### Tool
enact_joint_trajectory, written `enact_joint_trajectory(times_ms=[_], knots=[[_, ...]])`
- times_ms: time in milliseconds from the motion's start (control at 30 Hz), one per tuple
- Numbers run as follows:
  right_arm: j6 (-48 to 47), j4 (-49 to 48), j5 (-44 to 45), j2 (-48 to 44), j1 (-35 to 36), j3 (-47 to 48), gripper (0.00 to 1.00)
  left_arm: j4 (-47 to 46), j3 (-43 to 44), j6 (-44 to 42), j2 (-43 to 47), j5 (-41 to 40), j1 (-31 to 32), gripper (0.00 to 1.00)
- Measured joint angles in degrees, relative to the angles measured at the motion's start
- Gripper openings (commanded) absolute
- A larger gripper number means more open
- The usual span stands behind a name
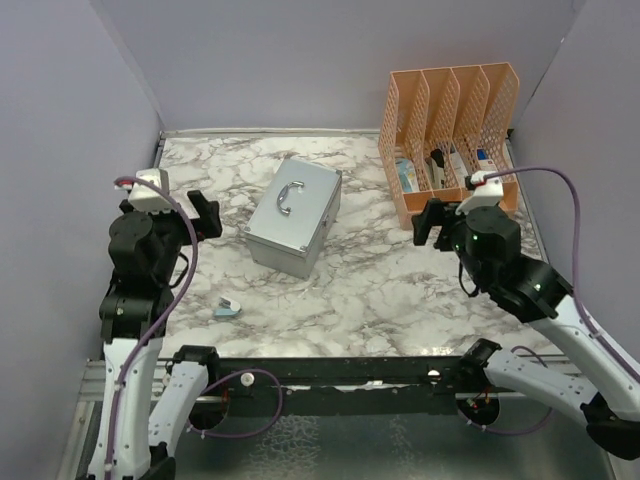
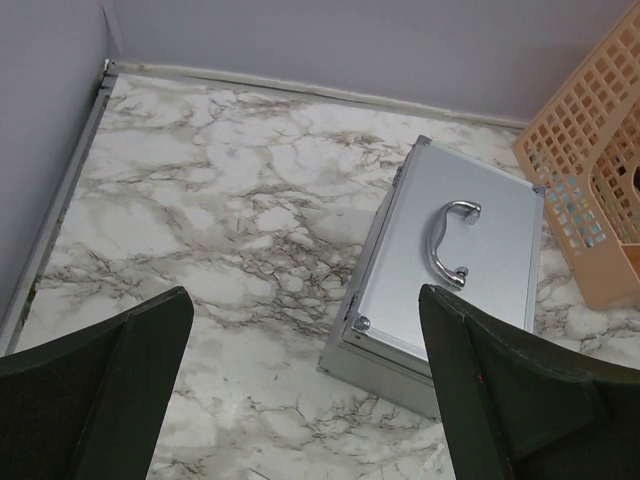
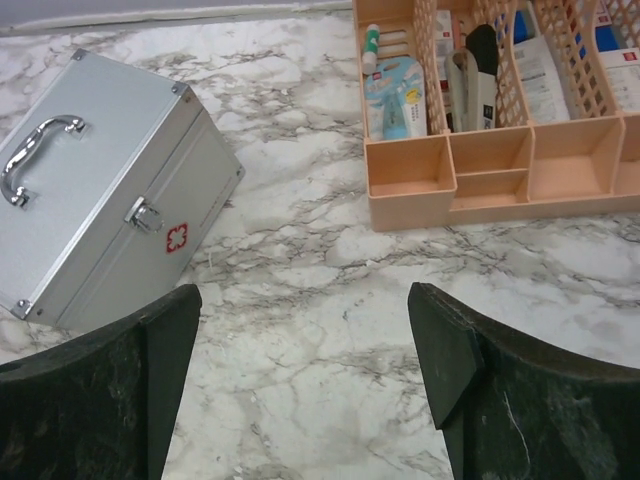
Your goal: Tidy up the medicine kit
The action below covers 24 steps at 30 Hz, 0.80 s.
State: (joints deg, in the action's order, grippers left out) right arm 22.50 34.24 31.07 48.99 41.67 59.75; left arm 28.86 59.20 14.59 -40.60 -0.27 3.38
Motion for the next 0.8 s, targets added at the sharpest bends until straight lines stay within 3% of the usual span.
enact_joint_trajectory(times_ms=[333,800], knots=[[-0.3,12.4,4.9,-14.5,0.0,1.3,0.91,6.2,-1.2,1.1,13.9,-3.9,0.0,0.99],[2.1,15.9,7.7,-24.6,0.0,1.4,0.93,12.8,-1.1,3.3,17.6,-5.3,1.3,0.99]])
